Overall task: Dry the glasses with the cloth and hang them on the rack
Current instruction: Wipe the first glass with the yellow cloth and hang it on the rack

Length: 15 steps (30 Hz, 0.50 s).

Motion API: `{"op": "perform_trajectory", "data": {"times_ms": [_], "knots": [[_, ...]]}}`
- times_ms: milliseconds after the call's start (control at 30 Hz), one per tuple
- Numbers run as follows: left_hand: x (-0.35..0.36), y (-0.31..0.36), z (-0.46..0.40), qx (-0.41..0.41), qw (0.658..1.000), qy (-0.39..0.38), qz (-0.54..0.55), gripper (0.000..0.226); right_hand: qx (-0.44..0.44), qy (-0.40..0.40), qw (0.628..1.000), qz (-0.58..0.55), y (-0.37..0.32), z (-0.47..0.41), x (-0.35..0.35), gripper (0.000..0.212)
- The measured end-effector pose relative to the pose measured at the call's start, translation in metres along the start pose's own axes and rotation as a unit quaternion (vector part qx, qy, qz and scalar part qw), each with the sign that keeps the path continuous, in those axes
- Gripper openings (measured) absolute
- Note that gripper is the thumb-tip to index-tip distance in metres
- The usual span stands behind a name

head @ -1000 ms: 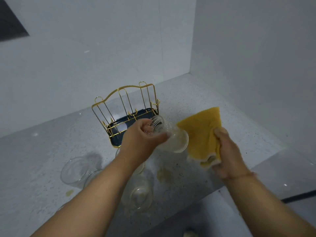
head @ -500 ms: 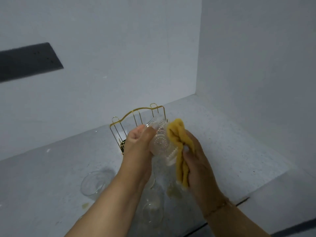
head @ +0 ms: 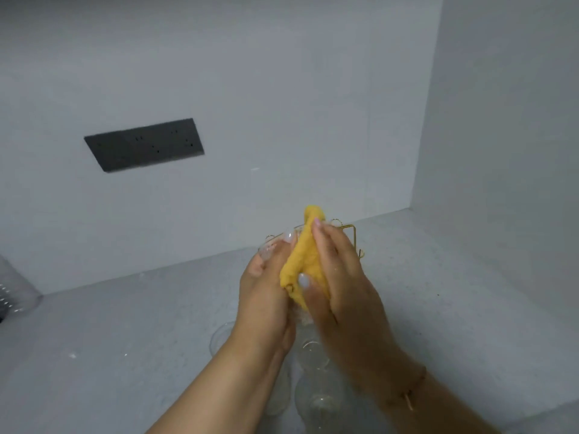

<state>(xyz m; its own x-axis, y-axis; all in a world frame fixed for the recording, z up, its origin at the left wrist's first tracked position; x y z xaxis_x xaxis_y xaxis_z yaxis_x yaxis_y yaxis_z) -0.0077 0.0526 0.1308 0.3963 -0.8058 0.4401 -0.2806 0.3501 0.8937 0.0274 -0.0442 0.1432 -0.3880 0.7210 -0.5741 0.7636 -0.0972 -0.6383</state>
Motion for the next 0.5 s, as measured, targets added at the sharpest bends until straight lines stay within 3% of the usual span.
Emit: {"op": "perform_trajectory", "data": {"times_ms": [67,133,167,300,367,400,433,500], "knots": [[-0.003,0.007,0.005,0.027,0.999,0.022,-0.013,0.046,0.069,-0.047,0.987,-0.140,0.006,-0.018,-0.002,0.051],[-0.006,0.018,0.007,0.048,0.998,0.041,-0.012,0.057,0.148,-0.083,0.928,-0.331,0.015,-0.024,0.000,0.044],[-0.008,0.023,0.007,0.054,0.997,0.045,-0.012,0.057,0.143,-0.088,0.922,-0.350,0.008,-0.020,0.003,0.042],[-0.016,0.036,0.009,0.045,0.998,0.037,-0.008,0.046,-0.001,-0.037,0.996,-0.084,-0.034,-0.009,0.016,0.057],[-0.017,0.040,0.010,0.054,0.998,0.020,-0.010,0.036,-0.025,-0.047,0.995,-0.084,-0.036,-0.024,0.013,0.054],[-0.016,0.042,0.010,0.064,0.998,0.007,-0.008,0.031,-0.007,-0.071,0.986,-0.153,-0.030,-0.033,0.011,0.052],[-0.015,0.044,0.010,0.076,0.997,-0.005,-0.005,0.027,0.015,-0.103,0.958,-0.266,-0.026,-0.041,0.010,0.050],[-0.013,0.048,0.009,0.085,0.996,-0.015,-0.014,0.027,0.058,-0.139,0.851,-0.502,-0.018,-0.044,0.018,0.053]]}}
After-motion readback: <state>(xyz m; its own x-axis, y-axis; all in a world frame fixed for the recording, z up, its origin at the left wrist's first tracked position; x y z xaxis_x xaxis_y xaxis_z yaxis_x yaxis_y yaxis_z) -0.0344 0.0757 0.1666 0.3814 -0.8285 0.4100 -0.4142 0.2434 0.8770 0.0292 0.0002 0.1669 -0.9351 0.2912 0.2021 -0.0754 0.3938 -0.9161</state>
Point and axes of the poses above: each hand's wrist, its own z-axis away from the middle knuckle, its own x-axis out of the palm, y = z × x, the point moved 6 cm from there along -z, towards the middle knuckle, and after that the axes turned 12 degrees about -y, right-handed, at the moved point
